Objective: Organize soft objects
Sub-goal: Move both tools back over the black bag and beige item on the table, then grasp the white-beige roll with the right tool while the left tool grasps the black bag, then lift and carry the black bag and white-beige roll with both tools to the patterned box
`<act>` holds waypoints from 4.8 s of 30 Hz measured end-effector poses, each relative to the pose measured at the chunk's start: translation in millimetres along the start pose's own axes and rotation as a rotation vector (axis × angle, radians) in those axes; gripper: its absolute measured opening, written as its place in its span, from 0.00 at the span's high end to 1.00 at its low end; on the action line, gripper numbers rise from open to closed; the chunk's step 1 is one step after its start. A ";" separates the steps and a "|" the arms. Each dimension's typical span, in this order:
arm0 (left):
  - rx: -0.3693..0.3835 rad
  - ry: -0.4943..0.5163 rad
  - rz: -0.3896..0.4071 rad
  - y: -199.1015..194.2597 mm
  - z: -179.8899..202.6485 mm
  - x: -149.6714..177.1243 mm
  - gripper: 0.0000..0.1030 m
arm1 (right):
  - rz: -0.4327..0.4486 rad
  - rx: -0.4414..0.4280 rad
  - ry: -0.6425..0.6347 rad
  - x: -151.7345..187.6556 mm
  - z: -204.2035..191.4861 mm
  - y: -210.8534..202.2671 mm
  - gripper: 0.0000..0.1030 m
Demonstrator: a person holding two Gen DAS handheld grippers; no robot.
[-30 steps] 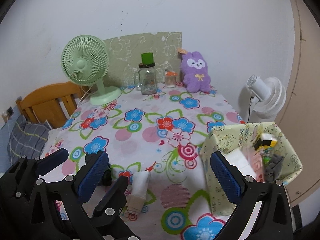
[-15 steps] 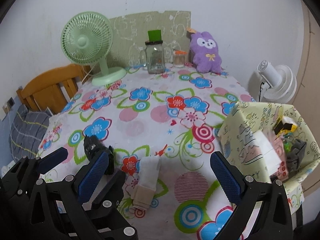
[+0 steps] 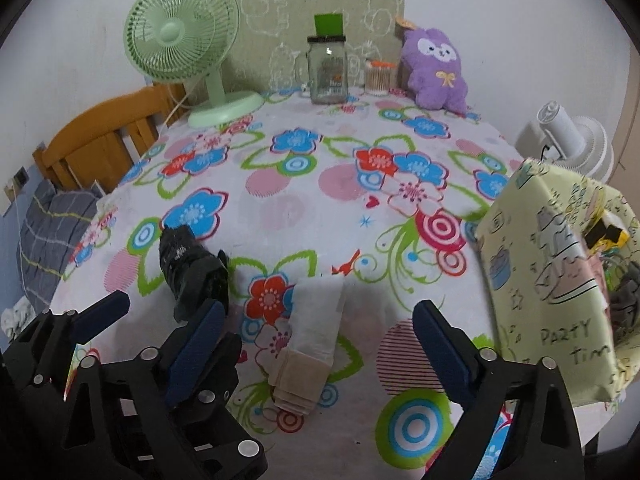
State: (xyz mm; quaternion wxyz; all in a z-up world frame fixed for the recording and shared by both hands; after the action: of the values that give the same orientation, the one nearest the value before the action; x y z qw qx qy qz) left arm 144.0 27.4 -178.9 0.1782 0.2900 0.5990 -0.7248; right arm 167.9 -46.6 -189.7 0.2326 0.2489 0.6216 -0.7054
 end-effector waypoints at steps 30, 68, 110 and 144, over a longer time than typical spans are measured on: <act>-0.004 -0.012 -0.095 29.1 4.4 10.9 0.07 | -0.130 -0.028 -0.056 12.7 0.4 39.1 0.72; -0.002 -0.100 -0.061 55.8 -22.4 -33.7 0.32 | -0.093 -0.053 -0.079 -37.3 -17.5 53.3 0.72; -0.016 -0.017 0.076 -26.5 29.0 -29.8 0.60 | 0.041 -0.078 -0.032 -28.0 17.9 -22.8 0.72; 0.063 0.098 0.263 -105.4 111.4 -49.8 0.60 | 0.252 -0.014 0.044 -34.1 92.4 -128.7 0.72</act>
State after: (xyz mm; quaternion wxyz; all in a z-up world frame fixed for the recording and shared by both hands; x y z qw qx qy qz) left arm 95.4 -62.2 -54.0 0.2330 0.4063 0.5409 -0.6986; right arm 106.4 -122.4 -60.3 0.3075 0.3386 0.5954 -0.6605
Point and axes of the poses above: each gripper's, at about its wrist camera, not at the fingertips, and y roughly the way its jaws point, z to its right, x to its underside, the point moved 3 cm from there along y, roughly the way its jaws point, and after that the axes turned 9 degrees about x, right-handed, at the moved point
